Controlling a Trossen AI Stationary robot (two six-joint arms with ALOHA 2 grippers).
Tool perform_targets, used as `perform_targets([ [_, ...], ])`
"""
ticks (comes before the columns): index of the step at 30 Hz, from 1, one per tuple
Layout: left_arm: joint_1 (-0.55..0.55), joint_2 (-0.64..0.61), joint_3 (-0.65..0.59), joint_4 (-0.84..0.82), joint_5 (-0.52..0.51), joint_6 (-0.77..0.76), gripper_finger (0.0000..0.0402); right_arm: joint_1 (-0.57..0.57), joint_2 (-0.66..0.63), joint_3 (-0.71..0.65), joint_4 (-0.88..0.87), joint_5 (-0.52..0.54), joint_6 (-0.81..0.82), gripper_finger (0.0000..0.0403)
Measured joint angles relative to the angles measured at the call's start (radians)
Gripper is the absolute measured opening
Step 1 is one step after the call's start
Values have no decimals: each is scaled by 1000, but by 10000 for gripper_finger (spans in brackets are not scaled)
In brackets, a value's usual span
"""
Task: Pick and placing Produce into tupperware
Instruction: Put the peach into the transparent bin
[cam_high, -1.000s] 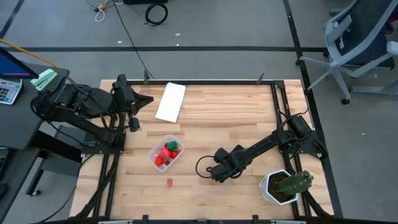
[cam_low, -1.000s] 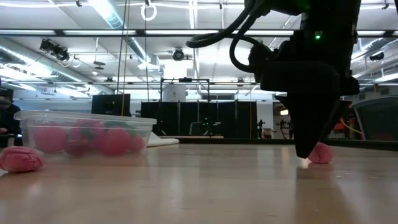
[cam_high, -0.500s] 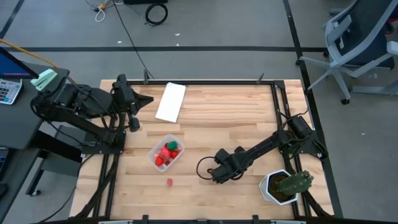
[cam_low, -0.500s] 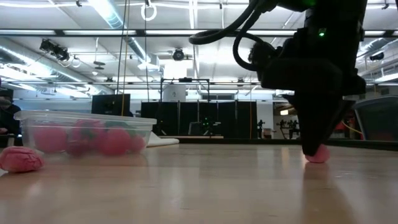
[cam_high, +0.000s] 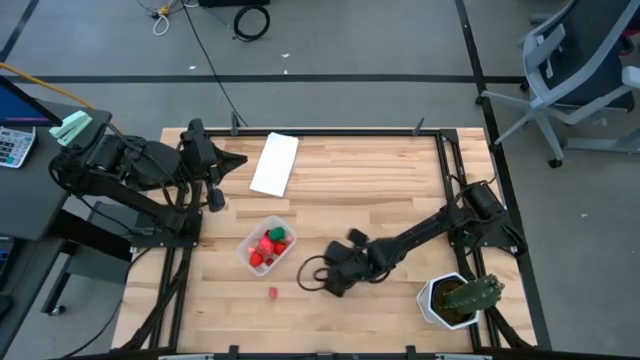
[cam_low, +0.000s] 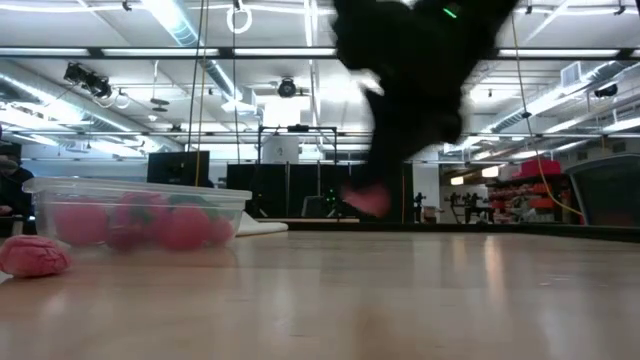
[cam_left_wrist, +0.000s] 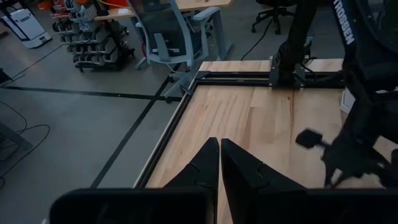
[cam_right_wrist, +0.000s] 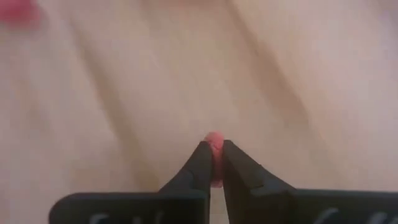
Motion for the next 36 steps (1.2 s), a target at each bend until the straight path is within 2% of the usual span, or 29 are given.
perform_targets([
  [4,0,10,-1,3,0,0,21,-46,-6,1,349,72,-284,19],
  [7,-1,17,-1,5,1,0,25,-100,9,1,604,72,-437,19],
  [9,0,25,0,8,-1,0,29,-145,28,2,745,8,-492,20],
  [12,0,40,0,12,0,1,33,-204,76,2,852,-104,-507,20],
  [16,4,56,0,13,0,6,36,-255,139,1,849,-187,-493,21],
  [20,10,73,0,8,0,10,35,-273,165,0,822,-213,-619,40],
  [23,18,80,0,-5,0,12,32,-275,161,1,796,-226,-633,57],
  [36,68,84,0,-7,-1,12,38,-265,147,1,732,-251,-620,170],
])
